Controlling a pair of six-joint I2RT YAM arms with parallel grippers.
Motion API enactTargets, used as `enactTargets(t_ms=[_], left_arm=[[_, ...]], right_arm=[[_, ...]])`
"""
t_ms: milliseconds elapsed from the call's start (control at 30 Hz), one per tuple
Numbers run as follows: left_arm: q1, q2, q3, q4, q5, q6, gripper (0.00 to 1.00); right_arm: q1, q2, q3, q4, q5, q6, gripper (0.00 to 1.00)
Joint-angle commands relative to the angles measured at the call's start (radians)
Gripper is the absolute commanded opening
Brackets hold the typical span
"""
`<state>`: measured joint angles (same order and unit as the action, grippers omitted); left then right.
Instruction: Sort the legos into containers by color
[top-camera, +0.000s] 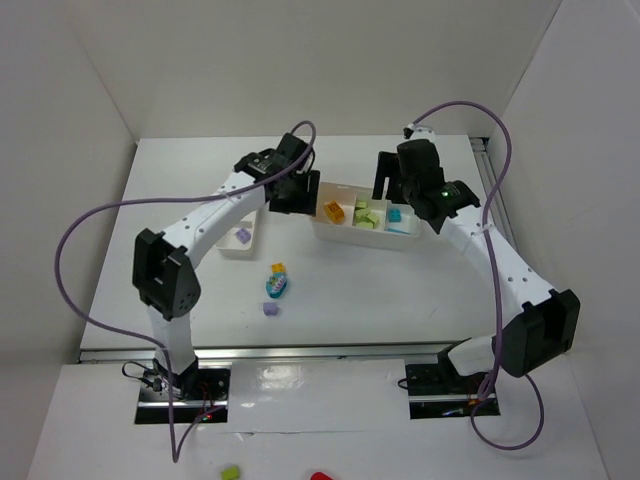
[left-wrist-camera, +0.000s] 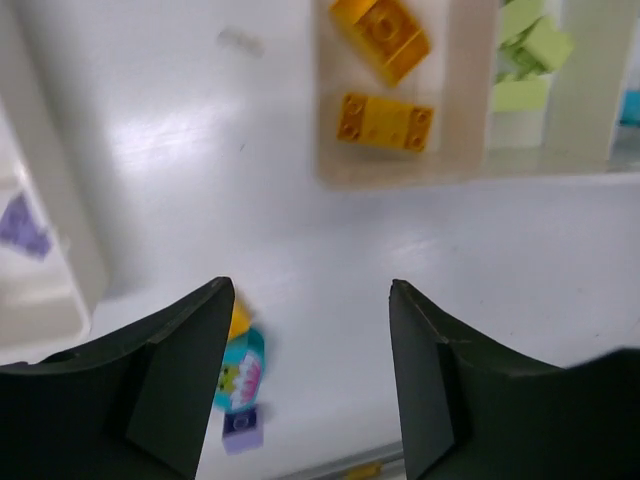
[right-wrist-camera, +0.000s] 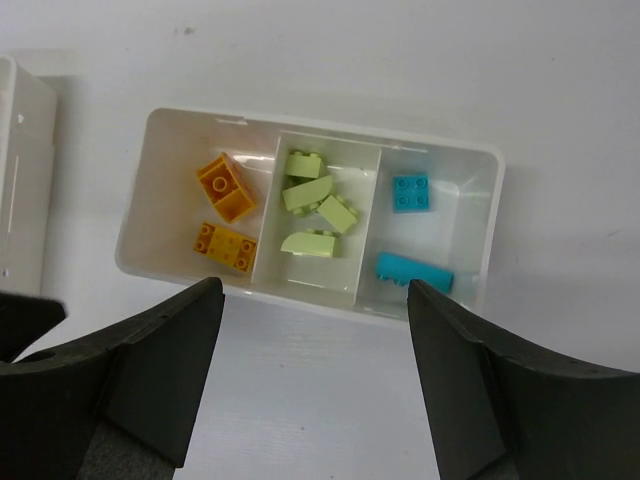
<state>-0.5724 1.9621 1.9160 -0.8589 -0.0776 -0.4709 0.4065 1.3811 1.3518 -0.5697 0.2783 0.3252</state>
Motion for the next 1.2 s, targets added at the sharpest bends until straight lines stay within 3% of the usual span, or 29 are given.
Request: enactTargets(t_ms=[0,33,100,133,267,867,1033,1067,1167], left_arm=[[0.0,-0.127,-0.194,-0.012,-0.145,-0.158,0.73],[0.0,-0.175,-0.246,-0.003,-0.157,-0.193,0.76],[0.009,-0.212,-0.374,0.006,-0.168,-0.299,0.92],[0.009,-0.221,-0.414,0.023,-0.178,-0.333,0.95],[0.009,-0.212,-0.544,0.101,-0.128,-0.417,0.97],[0.052,-0.068,-0.611,0.173,-0.083,-0.471,0.66],[0.052,-0.049,-0.611,0.182,-0.083,-0.451,0.47],[0.052,-0.049,-0.601,0.182,-0.083,-0.442,0.47],[0.043,-0.049,-0.562,0.162,-0.094,-0.422,0.32]], right_arm=[[0.012,-0.04,-0.016,0.008,0.016,0.009,0.81],[0.012,-0.04,-0.016,0.008,0.016,0.009,0.81],[0.012,-0.028,-0.016,0.008,0.006,0.009,0.81],[0.023,-0.028,-0.016,0.008,0.006,0.009,0.81],[0.023,-0.028,-0.016,0.008,0.006,0.009,0.81],[0.032,-0.037,-0.025,-0.001,0.024,0.009,0.81],[0.032,-0.028,-0.025,-0.001,0.015,0.009,0.81],[0.032,-0.028,-0.025,-0.001,0.015,0.009,0.81],[0.032,-0.028,-0.025,-0.001,0.015,0.009,0.81]])
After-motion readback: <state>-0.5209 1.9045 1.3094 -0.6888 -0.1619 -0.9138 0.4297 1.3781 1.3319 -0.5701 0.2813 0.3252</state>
